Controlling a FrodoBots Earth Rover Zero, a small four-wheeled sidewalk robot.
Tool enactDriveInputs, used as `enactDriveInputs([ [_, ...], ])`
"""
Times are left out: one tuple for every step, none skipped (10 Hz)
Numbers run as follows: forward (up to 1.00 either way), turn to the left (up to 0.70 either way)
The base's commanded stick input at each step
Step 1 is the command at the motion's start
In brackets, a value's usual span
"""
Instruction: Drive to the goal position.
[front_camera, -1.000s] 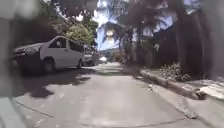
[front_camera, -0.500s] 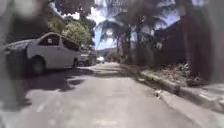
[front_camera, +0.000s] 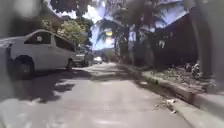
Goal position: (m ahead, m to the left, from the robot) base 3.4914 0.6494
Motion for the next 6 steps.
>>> enactDriveInputs([
  [0.98,0.0],
  [0.98,0.0],
  [0.98,0.0],
  [0.98,0.0],
  [0.98,-0.02],
  [0.98,-0.1],
])
